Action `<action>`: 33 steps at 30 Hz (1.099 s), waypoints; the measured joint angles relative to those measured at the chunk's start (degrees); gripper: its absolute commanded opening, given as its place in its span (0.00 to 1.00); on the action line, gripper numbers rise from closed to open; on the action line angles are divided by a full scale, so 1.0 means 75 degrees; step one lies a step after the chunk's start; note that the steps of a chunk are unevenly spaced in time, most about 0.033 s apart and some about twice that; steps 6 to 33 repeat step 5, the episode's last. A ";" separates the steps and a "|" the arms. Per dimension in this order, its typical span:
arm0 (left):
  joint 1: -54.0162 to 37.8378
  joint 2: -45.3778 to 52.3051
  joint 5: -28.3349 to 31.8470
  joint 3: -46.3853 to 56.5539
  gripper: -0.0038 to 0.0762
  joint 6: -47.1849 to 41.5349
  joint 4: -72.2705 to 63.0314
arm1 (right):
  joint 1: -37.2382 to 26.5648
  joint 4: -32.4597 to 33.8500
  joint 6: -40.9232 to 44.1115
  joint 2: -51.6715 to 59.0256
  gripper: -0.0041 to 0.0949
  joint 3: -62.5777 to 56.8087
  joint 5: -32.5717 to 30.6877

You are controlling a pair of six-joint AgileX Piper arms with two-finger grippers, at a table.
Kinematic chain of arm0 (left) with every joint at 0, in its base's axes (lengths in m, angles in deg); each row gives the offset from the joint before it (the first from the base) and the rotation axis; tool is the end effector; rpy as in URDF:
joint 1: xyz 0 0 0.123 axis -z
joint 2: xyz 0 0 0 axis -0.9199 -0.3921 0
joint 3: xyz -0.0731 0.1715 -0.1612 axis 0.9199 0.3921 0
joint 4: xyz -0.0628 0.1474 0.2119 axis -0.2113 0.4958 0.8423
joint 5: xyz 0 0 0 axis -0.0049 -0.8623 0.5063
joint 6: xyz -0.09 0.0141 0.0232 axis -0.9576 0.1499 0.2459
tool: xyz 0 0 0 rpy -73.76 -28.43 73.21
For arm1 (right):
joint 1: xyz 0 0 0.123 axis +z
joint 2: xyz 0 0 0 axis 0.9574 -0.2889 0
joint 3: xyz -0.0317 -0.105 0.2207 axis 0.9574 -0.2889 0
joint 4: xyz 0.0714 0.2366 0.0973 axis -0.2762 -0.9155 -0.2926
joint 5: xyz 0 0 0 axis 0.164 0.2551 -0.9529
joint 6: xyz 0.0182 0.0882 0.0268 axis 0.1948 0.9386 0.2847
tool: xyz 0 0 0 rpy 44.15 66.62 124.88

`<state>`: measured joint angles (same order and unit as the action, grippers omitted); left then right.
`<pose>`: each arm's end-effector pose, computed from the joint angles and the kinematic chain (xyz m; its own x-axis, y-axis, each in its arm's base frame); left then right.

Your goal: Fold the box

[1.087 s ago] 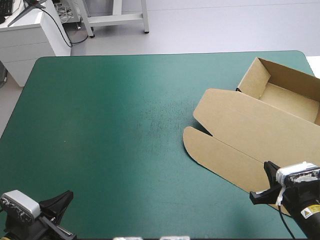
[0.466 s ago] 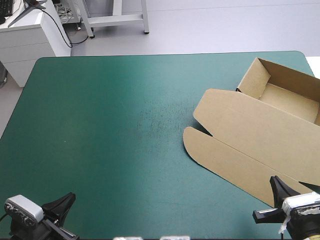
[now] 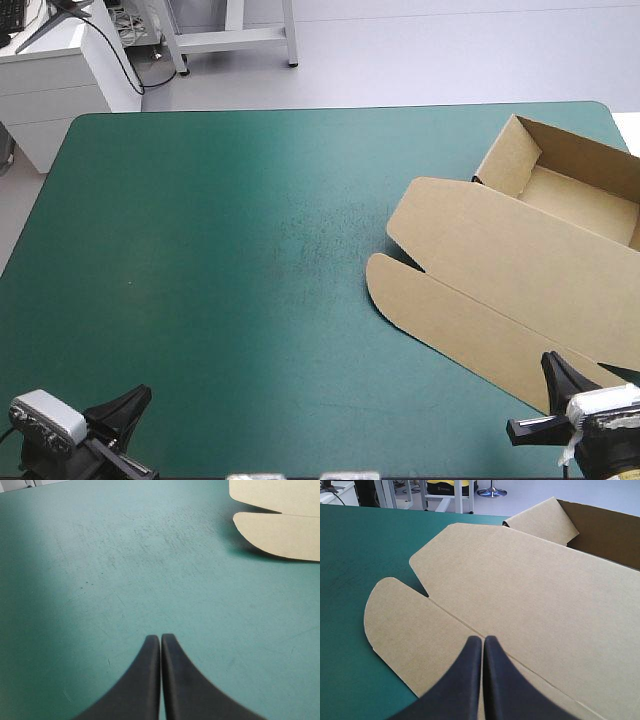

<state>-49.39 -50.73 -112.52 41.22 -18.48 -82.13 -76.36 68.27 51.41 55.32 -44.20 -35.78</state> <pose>0.0539 -0.0333 0.2862 -0.3052 0.1498 -0.9404 0.4609 0.8874 -0.0083 0.0712 0.0140 0.2834 -0.1889 -0.0337 -0.9814 -0.1406 0.9900 -0.0069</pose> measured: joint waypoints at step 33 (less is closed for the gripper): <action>0.0000 0.0000 0.0000 0.0000 0.04 0.0000 -0.0015 | 0.0000 0.0000 0.0000 0.0000 0.04 0.0000 0.0000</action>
